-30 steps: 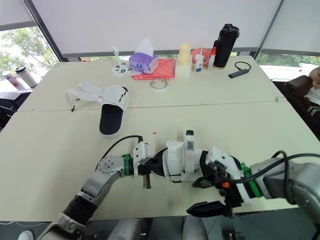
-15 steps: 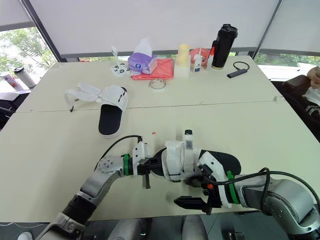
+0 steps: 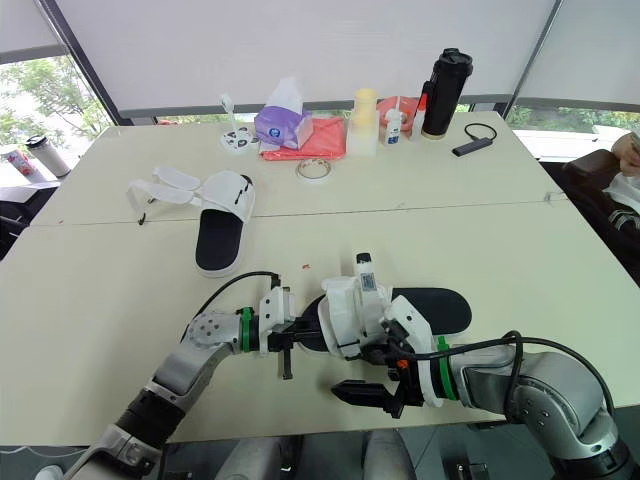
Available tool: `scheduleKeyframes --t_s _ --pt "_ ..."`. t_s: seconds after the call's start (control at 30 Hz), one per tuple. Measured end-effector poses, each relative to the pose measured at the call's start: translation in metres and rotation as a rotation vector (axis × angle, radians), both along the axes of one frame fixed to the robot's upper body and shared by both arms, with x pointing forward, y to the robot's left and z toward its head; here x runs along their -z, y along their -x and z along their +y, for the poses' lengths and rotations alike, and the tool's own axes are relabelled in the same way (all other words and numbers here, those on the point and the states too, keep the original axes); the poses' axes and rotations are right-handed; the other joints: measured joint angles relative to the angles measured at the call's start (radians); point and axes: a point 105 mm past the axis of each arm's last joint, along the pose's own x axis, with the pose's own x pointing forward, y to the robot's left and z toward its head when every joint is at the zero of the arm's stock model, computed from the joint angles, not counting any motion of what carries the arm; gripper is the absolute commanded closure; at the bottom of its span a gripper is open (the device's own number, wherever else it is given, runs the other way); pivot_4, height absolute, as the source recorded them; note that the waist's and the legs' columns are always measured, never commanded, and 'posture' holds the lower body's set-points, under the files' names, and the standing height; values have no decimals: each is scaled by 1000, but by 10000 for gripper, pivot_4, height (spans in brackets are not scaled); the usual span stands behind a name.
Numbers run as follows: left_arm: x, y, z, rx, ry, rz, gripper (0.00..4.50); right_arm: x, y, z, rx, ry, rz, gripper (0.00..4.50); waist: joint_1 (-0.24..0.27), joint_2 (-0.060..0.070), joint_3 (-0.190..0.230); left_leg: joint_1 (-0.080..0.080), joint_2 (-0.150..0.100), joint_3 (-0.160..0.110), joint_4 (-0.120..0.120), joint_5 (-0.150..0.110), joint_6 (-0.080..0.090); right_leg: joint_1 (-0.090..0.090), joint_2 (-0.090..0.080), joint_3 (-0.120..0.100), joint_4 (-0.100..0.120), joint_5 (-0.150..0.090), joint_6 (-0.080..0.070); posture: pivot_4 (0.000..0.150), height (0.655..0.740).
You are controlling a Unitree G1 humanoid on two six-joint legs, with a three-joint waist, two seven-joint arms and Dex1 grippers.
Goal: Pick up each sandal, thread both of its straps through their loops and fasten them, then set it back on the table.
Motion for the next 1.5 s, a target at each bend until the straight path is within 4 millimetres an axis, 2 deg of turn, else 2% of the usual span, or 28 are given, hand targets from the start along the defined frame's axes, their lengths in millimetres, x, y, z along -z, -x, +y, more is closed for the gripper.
scheduleKeyframes --t_s 0.47,0.57,0.6,0.77,0.8,0.83,1.3,1.4,1.5 --pt "1 -2 -3 9 4 -6 45000 -16 3 12 -77 -50 -4 509 3 0 0 0 0 0 0 0 0 1 0 0 0 0 0 1500 7400" --pt "1 -2 -2 10 5 -10 45000 -16 2 12 -81 -47 -5 8522 3 0 0 0 0 0 0 0 0 1 0 0 0 0 0 1500 7400" --pt "1 -2 -2 10 5 -10 45000 -16 1 12 -80 -46 -3 12579 3 0 0 0 0 0 0 0 0 1 0 0 0 0 0 1500 7400" --pt "1 -2 -3 10 8 -10 45000 -11 1 13 -91 -34 16 39442 4 0 0 0 0 0 0 0 0 1 0 0 -1 0 0 1500 7400" --pt "1 -2 -3 8 9 -10 45000 -11 2 14 -95 -36 21 43918 4 0 0 0 0 0 0 0 0 1 0 0 -1 0 0 1500 7400" --pt "1 -2 -3 8 9 -10 45000 -10 2 14 -98 -33 23 44636 4 0 0 0 0 0 0 0 0 1 0 0 -1 0 0 1500 7400" --pt "0 -2 -4 4 13 -11 45000 -5 4 7 -109 7 52 44636 4 0 0 0 0 0 0 0 0 1 -1 0 -1 0 0 1500 7400" --pt "0 -2 -4 3 13 -11 45000 -5 5 7 -116 1 54 35369 4 0 0 0 0 0 0 0 0 1 -1 0 -2 0 0 1500 7400" --pt "0 -2 -4 2 13 -11 45000 -5 5 7 -117 0 58 21446 4 0 0 0 0 0 0 0 0 1 -1 0 -2 0 0 1500 7400"
